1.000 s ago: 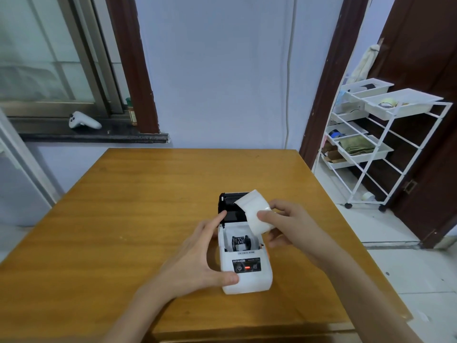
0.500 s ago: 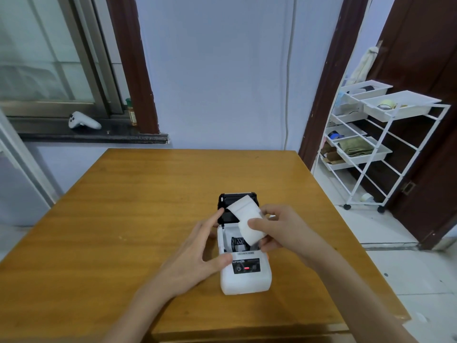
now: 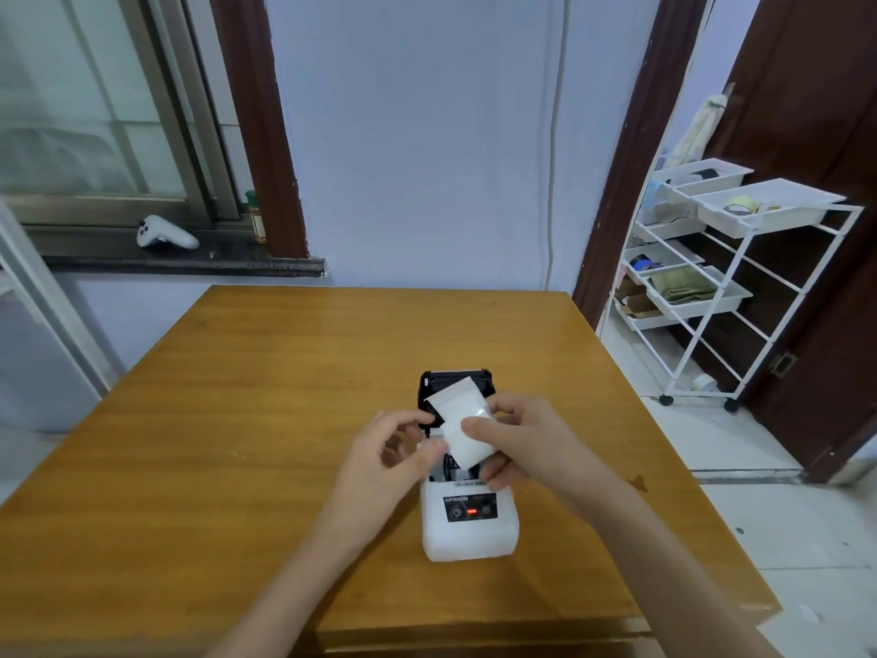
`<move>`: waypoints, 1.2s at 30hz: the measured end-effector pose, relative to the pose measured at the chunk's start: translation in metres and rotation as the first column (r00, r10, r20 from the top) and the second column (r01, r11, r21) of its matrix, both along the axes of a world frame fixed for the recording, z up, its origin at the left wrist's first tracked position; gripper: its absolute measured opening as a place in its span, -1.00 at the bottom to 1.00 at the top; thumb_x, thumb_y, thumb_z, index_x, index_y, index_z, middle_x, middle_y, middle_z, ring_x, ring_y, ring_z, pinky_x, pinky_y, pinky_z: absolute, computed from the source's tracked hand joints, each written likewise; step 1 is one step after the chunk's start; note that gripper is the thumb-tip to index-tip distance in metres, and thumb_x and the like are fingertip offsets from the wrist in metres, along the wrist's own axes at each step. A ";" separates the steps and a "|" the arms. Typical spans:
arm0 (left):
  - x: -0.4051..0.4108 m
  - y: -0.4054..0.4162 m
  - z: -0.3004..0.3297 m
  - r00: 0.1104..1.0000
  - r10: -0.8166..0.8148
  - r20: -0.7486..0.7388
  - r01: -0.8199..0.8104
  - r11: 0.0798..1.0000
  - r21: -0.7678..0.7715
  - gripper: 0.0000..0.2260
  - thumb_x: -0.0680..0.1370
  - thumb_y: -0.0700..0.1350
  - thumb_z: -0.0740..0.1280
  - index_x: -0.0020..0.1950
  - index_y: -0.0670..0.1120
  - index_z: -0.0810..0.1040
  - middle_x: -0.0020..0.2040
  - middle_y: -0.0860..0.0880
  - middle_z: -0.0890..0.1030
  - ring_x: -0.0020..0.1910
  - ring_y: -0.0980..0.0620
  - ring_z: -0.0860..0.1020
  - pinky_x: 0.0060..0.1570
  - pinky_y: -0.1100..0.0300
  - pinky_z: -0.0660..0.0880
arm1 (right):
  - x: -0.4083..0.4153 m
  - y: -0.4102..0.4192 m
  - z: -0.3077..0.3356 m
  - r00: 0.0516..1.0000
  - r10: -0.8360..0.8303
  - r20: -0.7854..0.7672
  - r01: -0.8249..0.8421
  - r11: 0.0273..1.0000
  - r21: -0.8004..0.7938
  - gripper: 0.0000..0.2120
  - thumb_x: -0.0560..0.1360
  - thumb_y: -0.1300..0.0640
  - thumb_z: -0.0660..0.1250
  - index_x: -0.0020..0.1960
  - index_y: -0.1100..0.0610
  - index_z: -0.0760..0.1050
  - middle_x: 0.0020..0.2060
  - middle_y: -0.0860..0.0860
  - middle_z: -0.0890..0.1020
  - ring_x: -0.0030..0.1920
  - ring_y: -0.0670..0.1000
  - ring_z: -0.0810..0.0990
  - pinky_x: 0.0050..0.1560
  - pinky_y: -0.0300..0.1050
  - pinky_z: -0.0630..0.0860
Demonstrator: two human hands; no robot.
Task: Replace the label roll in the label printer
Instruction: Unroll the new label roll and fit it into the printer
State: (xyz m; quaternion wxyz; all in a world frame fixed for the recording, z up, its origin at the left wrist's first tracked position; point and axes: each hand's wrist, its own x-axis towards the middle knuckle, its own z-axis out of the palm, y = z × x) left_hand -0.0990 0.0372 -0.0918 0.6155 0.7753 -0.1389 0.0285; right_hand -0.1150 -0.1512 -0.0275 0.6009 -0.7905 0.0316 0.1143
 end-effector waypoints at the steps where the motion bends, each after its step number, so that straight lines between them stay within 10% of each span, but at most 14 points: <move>1: 0.000 -0.002 -0.001 1.000 -0.001 -0.014 0.001 1.000 -0.003 -0.71 0.35 0.26 0.40 0.04 0.28 0.59 -0.09 0.08 0.59 -0.19 0.20 0.52 -0.15 0.27 0.47 | -0.001 0.001 0.000 1.000 0.006 -0.014 -0.006 1.000 0.021 -0.77 0.51 0.08 0.40 0.07 0.22 0.58 -0.24 0.09 0.68 -0.35 0.04 0.67 -0.27 -0.09 0.64; 18: -0.002 -0.011 -0.002 0.997 -0.069 0.020 0.068 0.996 0.061 -0.52 0.24 0.26 0.44 0.12 0.15 0.57 -0.04 0.30 0.48 -0.10 0.33 0.47 -0.10 0.46 0.37 | -0.003 0.000 0.006 0.998 0.042 -0.055 -0.035 0.993 0.113 -0.76 0.51 0.14 0.41 0.11 0.27 0.57 -0.07 0.27 0.71 -0.24 0.10 0.72 -0.19 -0.15 0.65; 26: 0.003 -0.012 -0.006 0.995 -0.090 0.029 0.089 0.995 0.053 -0.65 0.32 0.19 0.44 -0.03 -0.01 0.66 -0.09 0.19 0.52 -0.06 0.07 0.50 -0.05 0.21 0.37 | -0.002 -0.005 0.009 0.987 0.109 -0.121 -0.088 0.981 0.171 -0.68 0.52 0.09 0.41 0.12 0.34 0.60 -0.02 0.29 0.71 -0.13 0.11 0.72 -0.01 -0.10 0.67; 36: 0.001 -0.014 0.005 0.990 -0.140 -0.003 0.138 0.981 -0.133 -0.72 0.30 0.13 0.43 -0.13 -0.03 0.64 -0.23 0.28 0.52 -0.27 0.30 0.44 -0.22 0.44 0.35 | -0.001 -0.012 0.005 0.943 0.201 -0.267 -0.035 0.853 0.521 -0.72 0.60 0.12 0.30 0.24 0.23 0.56 0.01 0.25 0.65 -0.08 0.13 0.70 -0.15 -0.22 0.68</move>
